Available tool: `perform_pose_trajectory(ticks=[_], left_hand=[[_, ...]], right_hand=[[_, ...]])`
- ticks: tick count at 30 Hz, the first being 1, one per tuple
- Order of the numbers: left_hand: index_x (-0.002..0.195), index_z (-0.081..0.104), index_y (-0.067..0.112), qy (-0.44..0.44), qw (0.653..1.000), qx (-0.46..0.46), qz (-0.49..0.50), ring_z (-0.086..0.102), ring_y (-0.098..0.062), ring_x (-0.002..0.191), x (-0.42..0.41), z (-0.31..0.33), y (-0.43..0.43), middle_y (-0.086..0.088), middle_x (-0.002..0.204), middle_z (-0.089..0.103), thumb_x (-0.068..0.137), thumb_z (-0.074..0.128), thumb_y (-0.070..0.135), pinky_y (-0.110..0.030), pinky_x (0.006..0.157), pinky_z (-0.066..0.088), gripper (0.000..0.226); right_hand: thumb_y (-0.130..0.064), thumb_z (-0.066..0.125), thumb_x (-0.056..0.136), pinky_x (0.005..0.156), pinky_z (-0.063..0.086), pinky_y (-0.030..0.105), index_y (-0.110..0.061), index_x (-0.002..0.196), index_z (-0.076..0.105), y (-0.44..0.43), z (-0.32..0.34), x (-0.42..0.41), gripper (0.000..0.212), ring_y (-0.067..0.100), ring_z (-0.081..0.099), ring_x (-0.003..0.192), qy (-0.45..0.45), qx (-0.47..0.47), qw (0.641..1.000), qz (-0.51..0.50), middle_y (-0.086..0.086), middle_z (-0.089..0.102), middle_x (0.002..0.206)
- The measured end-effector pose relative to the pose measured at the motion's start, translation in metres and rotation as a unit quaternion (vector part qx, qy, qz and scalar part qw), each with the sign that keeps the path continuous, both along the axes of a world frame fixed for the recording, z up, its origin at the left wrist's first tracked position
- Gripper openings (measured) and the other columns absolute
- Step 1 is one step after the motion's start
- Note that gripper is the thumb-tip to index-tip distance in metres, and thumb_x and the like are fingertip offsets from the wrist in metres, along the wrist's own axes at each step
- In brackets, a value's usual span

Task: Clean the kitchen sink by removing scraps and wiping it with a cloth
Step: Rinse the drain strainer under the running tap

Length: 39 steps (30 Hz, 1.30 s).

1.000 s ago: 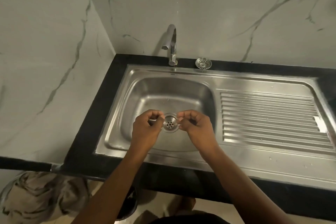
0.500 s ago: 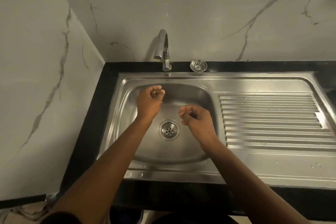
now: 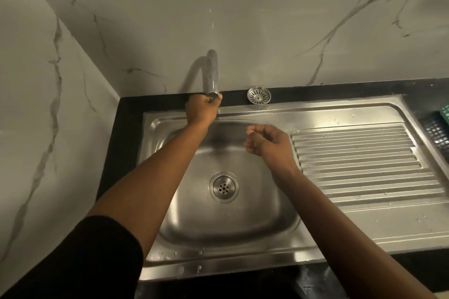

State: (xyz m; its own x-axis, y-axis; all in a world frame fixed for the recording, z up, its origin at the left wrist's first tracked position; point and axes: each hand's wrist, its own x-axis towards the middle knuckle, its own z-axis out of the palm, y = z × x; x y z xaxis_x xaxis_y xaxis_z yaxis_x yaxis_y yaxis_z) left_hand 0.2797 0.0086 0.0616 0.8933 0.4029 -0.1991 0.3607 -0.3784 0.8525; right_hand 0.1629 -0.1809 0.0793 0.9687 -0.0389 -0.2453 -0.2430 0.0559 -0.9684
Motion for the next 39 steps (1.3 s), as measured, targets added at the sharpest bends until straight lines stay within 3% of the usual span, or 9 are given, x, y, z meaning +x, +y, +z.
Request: perform_pose_trajectory(ticks=[6, 10, 13, 15, 18, 23, 26, 34, 39], left_hand=[[0.072, 0.074, -0.001, -0.011, 0.999, 0.031, -0.014, 0.071, -0.038, 0.07, -0.001, -0.015, 0.009, -0.021, 0.071, 0.073, 0.098, 0.068, 0.041, -0.037, 0.061, 0.047, 0.05], [0.047, 0.048, 0.015, -0.029, 0.998, 0.061, -0.02, 0.05, -0.014, 0.041, 0.003, -0.014, 0.009, 0.006, 0.042, 0.046, 0.089, 0.076, 0.051, -0.028, 0.049, 0.039, 0.061], [0.055, 0.046, 0.024, -0.027, 0.998, 0.058, 0.004, 0.067, -0.032, 0.063, 0.003, -0.007, 0.006, 0.009, 0.057, 0.049, 0.089, 0.075, 0.047, -0.044, 0.064, 0.063, 0.05], [0.063, 0.059, 0.014, -0.022, 0.999, 0.04, 0.005, 0.074, -0.041, 0.076, 0.004, -0.008, 0.009, -0.007, 0.064, 0.063, 0.089, 0.072, 0.044, -0.054, 0.073, 0.065, 0.042], [0.088, 0.074, -0.009, 0.0, 0.999, -0.034, 0.0, 0.076, -0.048, 0.085, 0.007, -0.016, 0.015, -0.035, 0.089, 0.074, 0.081, 0.067, 0.05, -0.059, 0.081, 0.063, 0.06], [0.08, 0.08, 0.001, -0.002, 1.0, -0.027, -0.013, 0.077, -0.034, 0.077, -0.003, -0.021, 0.023, -0.02, 0.078, 0.077, 0.088, 0.075, 0.039, -0.041, 0.075, 0.063, 0.038], [0.085, 0.08, 0.021, -0.005, 0.998, -0.055, -0.036, 0.078, -0.031, 0.089, -0.018, -0.03, 0.031, -0.004, 0.082, 0.077, 0.092, 0.075, 0.017, -0.047, 0.088, 0.064, 0.009], [0.1, 0.079, 0.02, 0.031, 0.989, -0.143, 0.006, 0.08, -0.029, 0.093, -0.069, -0.052, 0.044, -0.008, 0.095, 0.082, 0.098, 0.071, 0.011, -0.046, 0.095, 0.064, 0.012], [0.097, 0.077, 0.019, 0.024, 0.985, -0.171, 0.011, 0.079, -0.027, 0.094, -0.076, -0.047, 0.04, -0.012, 0.1, 0.081, 0.1, 0.068, 0.008, -0.038, 0.09, 0.065, 0.015]], right_hand=[[-0.015, 0.074, 0.095, 0.063, 0.06, 0.027, -0.014, 0.087, 0.073, -0.002, -0.007, 0.059, 0.008, 0.013, 0.071, 0.065, 0.062, 0.003, 0.997, -0.05, -0.001, 0.072, 0.068], [-0.005, 0.069, 0.095, 0.058, 0.058, 0.025, -0.011, 0.082, 0.07, 0.004, -0.021, 0.101, 0.014, 0.013, 0.065, 0.06, 0.095, -0.009, 0.992, -0.078, -0.001, 0.067, 0.061], [0.001, 0.066, 0.093, 0.057, 0.056, 0.028, -0.009, 0.076, 0.068, 0.011, -0.033, 0.121, 0.02, 0.017, 0.062, 0.058, 0.1, -0.009, 0.99, -0.095, 0.003, 0.064, 0.061], [0.003, 0.066, 0.092, 0.057, 0.056, 0.029, -0.009, 0.074, 0.068, 0.014, -0.042, 0.129, 0.021, 0.017, 0.062, 0.057, 0.108, -0.009, 0.988, -0.108, 0.002, 0.064, 0.058], [0.0, 0.07, 0.091, 0.069, 0.064, 0.036, -0.008, 0.077, 0.07, 0.016, -0.055, 0.138, 0.016, 0.019, 0.065, 0.059, 0.128, -0.009, 0.981, -0.143, 0.002, 0.068, 0.058], [-0.018, 0.078, 0.091, 0.082, 0.066, 0.039, -0.017, 0.077, 0.065, 0.006, -0.067, 0.154, 0.019, 0.022, 0.077, 0.076, 0.164, -0.066, 0.961, -0.213, 0.011, 0.077, 0.085], [-0.026, 0.077, 0.092, 0.076, 0.066, 0.037, -0.015, 0.075, 0.063, -0.002, -0.068, 0.165, 0.025, 0.022, 0.079, 0.076, 0.179, -0.109, 0.952, -0.225, 0.012, 0.078, 0.084], [-0.012, 0.081, 0.083, 0.079, 0.066, 0.041, -0.001, 0.09, 0.072, -0.011, -0.069, 0.185, 0.016, 0.025, 0.079, 0.074, 0.214, -0.176, 0.945, -0.177, 0.014, 0.079, 0.084], [-0.014, 0.081, 0.086, 0.05, 0.057, 0.024, -0.004, 0.094, 0.07, -0.007, -0.069, 0.16, 0.017, 0.014, 0.071, 0.047, 0.176, -0.16, 0.958, -0.159, 0.01, 0.076, 0.073]])
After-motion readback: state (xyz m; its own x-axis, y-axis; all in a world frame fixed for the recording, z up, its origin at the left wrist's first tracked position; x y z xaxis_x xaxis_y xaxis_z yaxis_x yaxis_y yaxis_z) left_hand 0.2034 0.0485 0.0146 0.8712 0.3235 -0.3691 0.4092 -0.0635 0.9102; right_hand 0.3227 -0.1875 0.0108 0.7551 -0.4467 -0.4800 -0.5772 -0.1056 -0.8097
